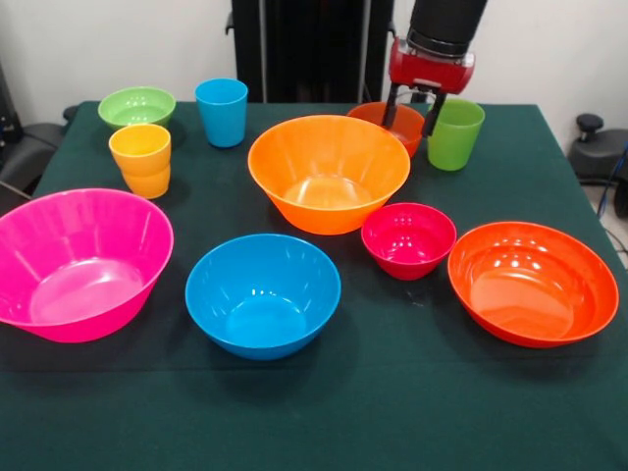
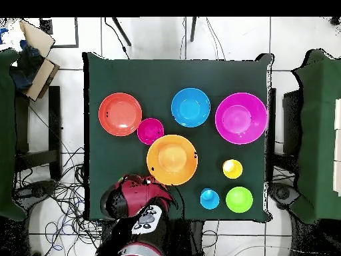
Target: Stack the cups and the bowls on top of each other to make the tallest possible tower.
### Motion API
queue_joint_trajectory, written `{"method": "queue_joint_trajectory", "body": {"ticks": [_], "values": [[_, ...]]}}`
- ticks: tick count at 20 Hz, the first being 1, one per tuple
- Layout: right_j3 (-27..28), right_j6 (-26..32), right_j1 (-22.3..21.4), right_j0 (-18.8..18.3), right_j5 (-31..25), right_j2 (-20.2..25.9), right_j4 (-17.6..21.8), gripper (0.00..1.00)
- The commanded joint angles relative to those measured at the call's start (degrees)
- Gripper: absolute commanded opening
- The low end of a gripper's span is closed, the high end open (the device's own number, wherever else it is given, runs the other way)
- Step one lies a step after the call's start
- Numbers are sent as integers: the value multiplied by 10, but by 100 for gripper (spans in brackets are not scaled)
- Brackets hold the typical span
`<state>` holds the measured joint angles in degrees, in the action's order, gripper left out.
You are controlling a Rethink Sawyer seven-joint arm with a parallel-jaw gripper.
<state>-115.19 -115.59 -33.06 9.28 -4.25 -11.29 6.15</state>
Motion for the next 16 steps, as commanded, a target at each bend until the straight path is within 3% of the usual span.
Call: {"method": "queue_joint_trajectory", "body": {"ticks": [1, 9, 16], "values": [[40, -47, -16, 3, -3, 32, 10, 100], [-11, -37, -118, -7, -85, 45, 2, 100], [-20, -63, -132, 20, -94, 29, -7, 100]]}}
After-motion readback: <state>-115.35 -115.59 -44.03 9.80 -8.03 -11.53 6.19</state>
